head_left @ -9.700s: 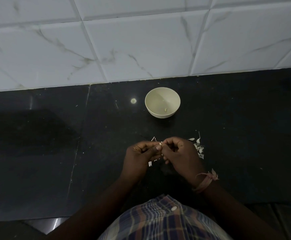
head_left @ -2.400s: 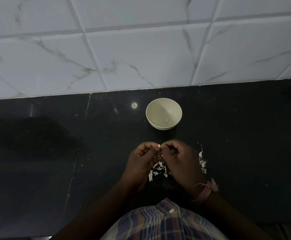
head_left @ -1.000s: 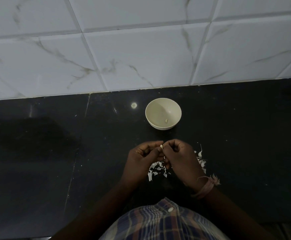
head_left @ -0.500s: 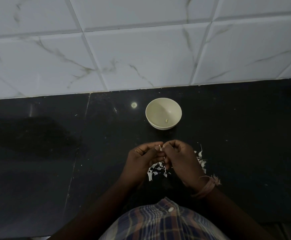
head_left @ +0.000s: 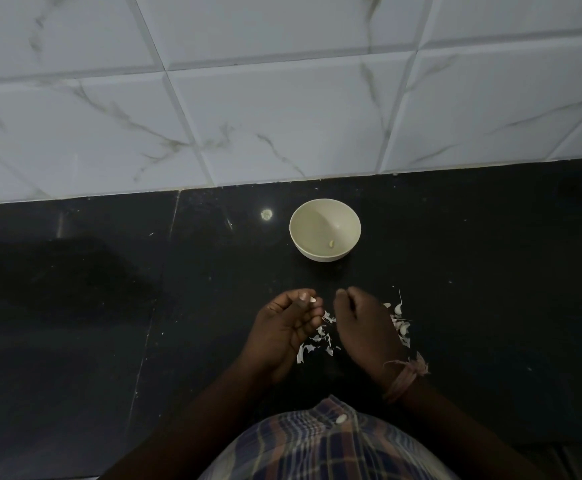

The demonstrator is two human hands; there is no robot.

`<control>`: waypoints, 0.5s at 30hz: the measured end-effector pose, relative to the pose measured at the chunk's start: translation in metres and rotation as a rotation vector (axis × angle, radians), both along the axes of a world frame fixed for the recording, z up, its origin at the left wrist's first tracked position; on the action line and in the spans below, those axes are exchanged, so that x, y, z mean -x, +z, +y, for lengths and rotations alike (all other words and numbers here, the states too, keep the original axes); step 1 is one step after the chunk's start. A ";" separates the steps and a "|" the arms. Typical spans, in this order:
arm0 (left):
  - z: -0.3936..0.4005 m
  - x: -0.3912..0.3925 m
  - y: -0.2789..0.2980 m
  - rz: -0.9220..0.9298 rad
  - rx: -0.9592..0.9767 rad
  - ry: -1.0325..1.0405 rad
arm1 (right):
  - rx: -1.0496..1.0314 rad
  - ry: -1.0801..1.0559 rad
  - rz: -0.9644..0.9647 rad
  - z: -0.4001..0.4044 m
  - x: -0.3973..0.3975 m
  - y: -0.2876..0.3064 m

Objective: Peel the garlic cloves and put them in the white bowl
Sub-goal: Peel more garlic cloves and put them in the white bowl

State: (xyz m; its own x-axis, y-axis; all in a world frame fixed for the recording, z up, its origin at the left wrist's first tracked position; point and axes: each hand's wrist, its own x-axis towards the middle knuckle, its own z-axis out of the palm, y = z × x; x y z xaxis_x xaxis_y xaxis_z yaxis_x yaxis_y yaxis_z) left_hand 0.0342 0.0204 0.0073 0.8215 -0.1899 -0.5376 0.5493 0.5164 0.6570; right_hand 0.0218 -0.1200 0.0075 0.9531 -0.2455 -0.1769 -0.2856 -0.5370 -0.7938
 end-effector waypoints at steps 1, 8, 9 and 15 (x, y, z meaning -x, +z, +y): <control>0.000 0.000 0.000 0.015 0.016 0.018 | 0.041 0.025 -0.011 -0.001 0.001 -0.002; 0.001 0.000 0.000 0.100 0.082 0.065 | -0.031 0.106 -0.072 -0.002 0.008 0.000; 0.001 0.002 0.001 0.104 0.081 0.064 | -0.032 0.090 -0.057 0.000 0.008 0.000; 0.000 0.009 0.001 0.085 0.056 0.107 | 0.066 0.066 -0.120 0.005 0.017 -0.005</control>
State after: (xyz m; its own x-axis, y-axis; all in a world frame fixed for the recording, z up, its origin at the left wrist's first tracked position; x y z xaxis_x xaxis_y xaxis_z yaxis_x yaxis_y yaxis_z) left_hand 0.0254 0.0205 0.0083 0.7905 -0.1354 -0.5973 0.5418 0.6093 0.5789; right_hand 0.0049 -0.1147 0.0028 0.9809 -0.1888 -0.0466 -0.1533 -0.6035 -0.7824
